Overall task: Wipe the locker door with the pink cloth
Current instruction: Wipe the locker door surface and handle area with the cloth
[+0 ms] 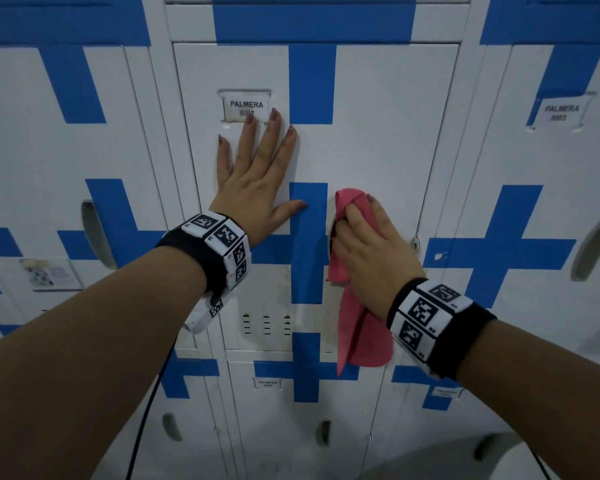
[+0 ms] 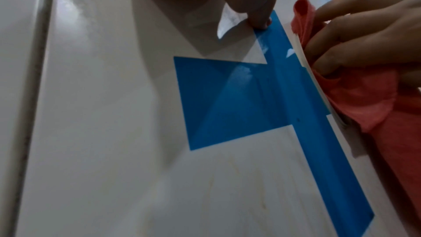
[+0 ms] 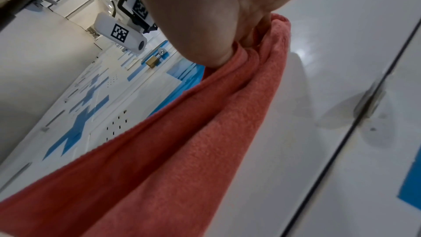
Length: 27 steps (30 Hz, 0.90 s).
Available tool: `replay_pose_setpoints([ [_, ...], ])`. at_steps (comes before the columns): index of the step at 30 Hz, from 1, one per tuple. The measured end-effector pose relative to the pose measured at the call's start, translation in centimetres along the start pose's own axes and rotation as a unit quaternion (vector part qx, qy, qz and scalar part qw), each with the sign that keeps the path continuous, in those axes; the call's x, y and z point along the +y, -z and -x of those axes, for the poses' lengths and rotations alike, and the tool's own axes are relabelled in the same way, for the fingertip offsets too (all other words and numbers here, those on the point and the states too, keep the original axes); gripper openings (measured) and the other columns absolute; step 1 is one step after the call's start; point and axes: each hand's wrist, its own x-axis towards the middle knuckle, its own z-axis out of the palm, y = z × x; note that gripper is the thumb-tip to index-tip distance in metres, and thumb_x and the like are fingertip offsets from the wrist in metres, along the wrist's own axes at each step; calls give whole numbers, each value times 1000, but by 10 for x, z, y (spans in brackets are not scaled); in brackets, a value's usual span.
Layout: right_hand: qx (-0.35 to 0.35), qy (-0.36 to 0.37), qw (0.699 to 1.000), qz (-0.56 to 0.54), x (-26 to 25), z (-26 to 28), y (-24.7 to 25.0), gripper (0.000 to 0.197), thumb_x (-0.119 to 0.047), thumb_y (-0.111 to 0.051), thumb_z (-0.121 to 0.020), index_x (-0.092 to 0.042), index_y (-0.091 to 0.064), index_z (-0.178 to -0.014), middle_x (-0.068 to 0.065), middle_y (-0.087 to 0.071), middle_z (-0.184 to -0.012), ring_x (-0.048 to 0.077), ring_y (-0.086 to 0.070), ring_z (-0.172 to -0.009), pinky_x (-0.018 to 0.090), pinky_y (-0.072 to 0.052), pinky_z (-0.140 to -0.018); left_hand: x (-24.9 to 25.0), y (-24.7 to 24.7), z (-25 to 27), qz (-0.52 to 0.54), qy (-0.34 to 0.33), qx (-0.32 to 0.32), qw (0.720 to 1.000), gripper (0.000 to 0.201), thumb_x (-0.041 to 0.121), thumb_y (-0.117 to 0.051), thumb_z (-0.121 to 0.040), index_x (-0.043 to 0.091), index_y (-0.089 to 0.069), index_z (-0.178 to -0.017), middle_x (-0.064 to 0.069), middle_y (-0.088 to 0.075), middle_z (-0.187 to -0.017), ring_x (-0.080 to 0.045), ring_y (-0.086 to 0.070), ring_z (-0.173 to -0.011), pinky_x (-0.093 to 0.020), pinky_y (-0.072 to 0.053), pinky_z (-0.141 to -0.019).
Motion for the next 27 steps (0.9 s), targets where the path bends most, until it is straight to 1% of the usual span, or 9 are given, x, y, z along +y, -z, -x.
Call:
replay_pose_setpoints([
  [2, -3, 8, 1000, -3, -2, 3, -1, 56, -32, -31, -90, -9, -35, -140, 8, -41, -139, 39, -13, -139, 58, 14, -108, 0, 0, 0, 0, 0, 2, 1000, 90, 65, -37, -85, 19, 5, -150, -7, 7, -158, -31, 10, -143, -56, 8, -110],
  [6, -35, 37, 999, -7, -13, 9, -9, 59, -31, -31, -92, -6, -22, -145, 10, -30, -147, 40, -5, -140, 58, 19, -105, -1, 0, 0, 0, -2, 0, 1000, 90, 64, -38, -86, 19, 5, -150, -8, 7, -158, -31, 10, -143, -57, 7, -110],
  [8, -35, 30, 999, -21, -17, 8, -11, 59, -30, -33, -92, -7, -25, -145, 10, -30, -147, 39, -5, -140, 59, 21, -104, -1, 1, 0, -1, -1, -1, 1000, 90, 64, -38, -86, 18, 5, -150, -8, 7, -158, -31, 10, -143, -56, 7, -110],
  [11, -32, 28, 997, -68, -21, 9, -11, 53, -27, -30, -91, -9, -33, -141, 9, -33, -145, 37, -5, -141, 60, 21, -104, 1, 2, 0, -2, -2, -1, 1000, 89, 64, -37, -86, 18, 5, -150, -8, 6, -158, -32, 9, -143, -56, 7, -110],
  [16, -23, 0, 992, -127, -30, 13, -14, 55, -22, -24, -87, -8, -37, -139, 12, -29, -149, 34, -1, -142, 62, 21, -104, 0, 1, 0, -2, -2, -4, 1000, 90, 64, -37, -86, 18, 7, -149, -7, 8, -158, -31, 11, -143, -56, 8, -110],
  [18, -17, -21, 987, -158, -33, 14, -18, 57, -20, -24, -82, -7, -43, -135, 13, -33, -147, 33, -6, -143, 62, 15, -106, 0, 2, 0, -1, -1, -7, 1000, 90, 63, -38, -86, 18, 7, -149, -7, 9, -158, -31, 12, -143, -56, 9, -110],
  [21, 21, -61, 969, -240, -42, 18, -29, 56, -16, -34, -76, -3, -52, -128, 14, -46, -139, 31, -22, -141, 62, 2, -109, 0, 2, 0, -2, 1, -8, 1000, 91, 63, -39, -86, 18, 9, -149, -6, 10, -158, -30, 12, -143, -55, 9, -110],
  [24, 61, -101, 947, -300, -56, 20, -38, 56, -12, -41, -72, -3, -56, -124, 14, -49, -137, 31, -31, -137, 60, -6, -111, 0, 1, 0, -1, 3, -9, 1000, 91, 63, -40, -86, 19, 11, -148, -5, 11, -157, -29, 14, -143, -55, 10, -110],
  [27, 81, -127, 935, -322, -66, 19, -42, 62, -9, -53, -66, -3, -54, -127, 14, -46, -141, 33, -33, -136, 57, -16, -110, 0, 1, 0, -3, 3, -10, 1000, 90, 63, -38, -86, 20, 10, -149, -5, 11, -157, -28, 15, -143, -54, 11, -110],
])
